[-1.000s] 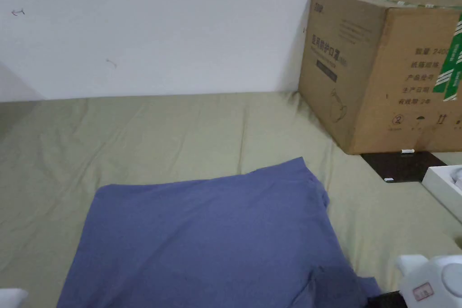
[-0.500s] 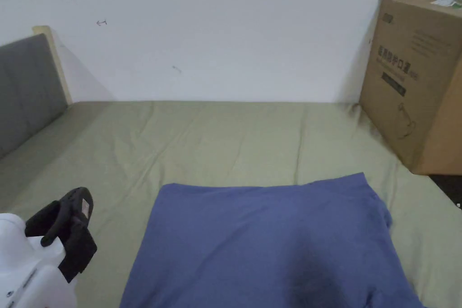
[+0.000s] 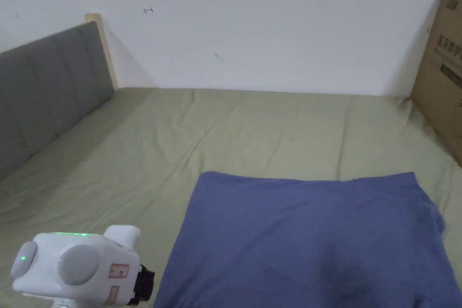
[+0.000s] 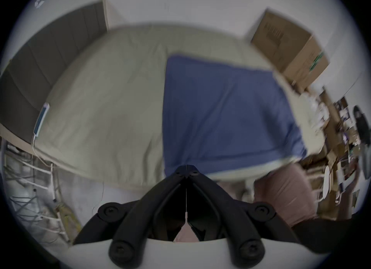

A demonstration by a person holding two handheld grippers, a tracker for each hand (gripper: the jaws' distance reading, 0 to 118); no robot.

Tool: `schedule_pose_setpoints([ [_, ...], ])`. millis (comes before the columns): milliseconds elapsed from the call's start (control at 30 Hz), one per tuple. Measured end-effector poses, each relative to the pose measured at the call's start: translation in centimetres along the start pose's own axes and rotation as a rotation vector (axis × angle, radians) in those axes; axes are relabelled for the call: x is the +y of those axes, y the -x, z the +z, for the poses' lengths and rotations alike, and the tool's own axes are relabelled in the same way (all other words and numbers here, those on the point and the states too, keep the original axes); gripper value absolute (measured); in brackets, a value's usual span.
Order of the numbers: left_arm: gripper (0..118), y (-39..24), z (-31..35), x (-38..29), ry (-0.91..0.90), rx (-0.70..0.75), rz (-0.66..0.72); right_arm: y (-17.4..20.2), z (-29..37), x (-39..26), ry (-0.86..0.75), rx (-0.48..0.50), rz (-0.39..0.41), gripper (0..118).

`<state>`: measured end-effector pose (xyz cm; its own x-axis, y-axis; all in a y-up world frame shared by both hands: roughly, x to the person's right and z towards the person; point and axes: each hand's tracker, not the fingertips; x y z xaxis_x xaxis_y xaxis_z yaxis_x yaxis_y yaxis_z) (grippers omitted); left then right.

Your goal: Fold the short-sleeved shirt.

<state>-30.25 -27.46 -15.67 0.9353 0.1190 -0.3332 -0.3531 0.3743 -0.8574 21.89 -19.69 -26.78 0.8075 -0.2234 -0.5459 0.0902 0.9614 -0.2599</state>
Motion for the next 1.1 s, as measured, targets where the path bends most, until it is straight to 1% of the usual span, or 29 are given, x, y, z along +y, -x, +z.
schedule_pose_setpoints([
  [33,19,0.4,-1.8,-0.1,0.024,-0.007,0.007,-0.2,-0.2,-0.4,0.018,-0.018,-0.005,0],
  [67,57,0.8,-3.3,-0.4,0.06,-0.004,0.03,-0.5,-0.4,-0.7,0.049,-0.024,-0.022,0],
  [100,98,0.9,-4.6,-0.7,0.068,-0.003,0.047,-0.9,-0.5,-1.0,0.072,-0.024,-0.045,0],
  [133,100,1.1,-6.1,-0.8,0.093,-0.009,0.056,-1.2,-0.5,-1.2,0.092,-0.022,-0.074,0],
  [167,96,1.3,-7.2,-0.8,0.087,-0.01,0.06,-1.6,-0.5,-1.4,0.109,-0.027,-0.094,0],
  [200,96,1.5,-7.9,-0.5,0.076,-0.001,0.071,-1.9,-0.5,-1.5,0.118,-0.032,-0.101,0],
  [300,100,2.5,-10.7,-0.5,0.053,-0.002,0.144,-1.9,-0.4,-1.6,0.148,-0.069,-0.093,0],
  [367,100,3.0,-12.9,-1.1,0.115,0.035,0.189,-2.1,-0.4,-1.8,0.169,-0.082,-0.096,0],
  [433,105,2.2,-13.0,-1.7,0.053,0.015,0.101,-2.2,-0.4,-1.8,0.182,-0.088,-0.104,0],
  [467,106,1.9,-13.1,-1.5,0.064,0.07,0.073,-2.2,-0.3,-2.0,0.19,-0.092,-0.108,0],
  [533,104,1.2,-12.7,-1.5,0.062,0.099,0.076,-2.6,-0.3,-2.1,0.205,-0.101,-0.122,0],
  [567,100,0.8,-12.2,-1.7,0.059,0.105,0.075,-2.8,-0.3,-2.3,0.212,-0.105,-0.128,0],
  [600,90,0.4,-11.6,-1.9,0.038,0.128,0.055,-2.9,-0.3,-2.5,0.217,-0.108,-0.133,0],
  [633,76,-0.3,-10.5,-2.1,0.009,0.149,0.028,-3.1,-0.3,-2.7,0.224,-0.111,-0.136,0],
  [667,56,-0.9,-9.5,-2.4,-0.027,0.16,0.004,-3.7,-0.3,-2.9,0.231,-0.116,-0.141,0],
  [700,4,-1.4,-8.6,-2.7,-0.06,0.105,-0.011,-4.0,-0.3,-3.1,0.238,-0.124,-0.143,0],
  [733,3,-1.9,-7.8,-3.1,-0.067,0.061,-0.014,-4.4,-0.3,-3.4,0.25,-0.132,-0.145,0],
  [767,3,-2.8,-6.2,-3.3,-0.102,0.079,-0.034,-4.9,-0.4,-3.6,0.265,-0.137,-0.147,0],
  [800,3,-3.3,-5.3,-3.5,-0.135,0.087,-0.068,-6.4,-0.7,-4.2,0.286,-0.141,-0.155,0],
  [867,3,-4.1,-3.3,-3.1,-0.18,0.094,-0.118,-7.9,-1.4,-4.9,0.372,-0.176,-0.169,0],
  [933,3,-4.8,-1.6,-2.4,-0.185,0.062,-0.098,-9.4,-2.7,-5.5,0.495,-0.203,-0.193,0],
  [1000,3,-4.8,-0.4,-1.8,-0.21,-0.019,-0.035,-11.1,-4.0,-6.6,0.63,-0.216,-0.227,1],
  [1033,3,-5.6,0.6,-1.5,-0.218,-0.049,-0.007,-11.9,-4.7,-7.3,0.686,-0.228,-0.249,8],
  [1067,3,-5.7,0.9,-1.2,-0.222,-0.066,0.014,-12.9,-5.5,-8.1,0.753,-0.224,-0.284,33],
  [1100,3,-5.8,1.1,-1.1,-0.225,-0.068,0.021,-13.7,-6.1,-8.7,0.809,-0.223,-0.313,86],
])
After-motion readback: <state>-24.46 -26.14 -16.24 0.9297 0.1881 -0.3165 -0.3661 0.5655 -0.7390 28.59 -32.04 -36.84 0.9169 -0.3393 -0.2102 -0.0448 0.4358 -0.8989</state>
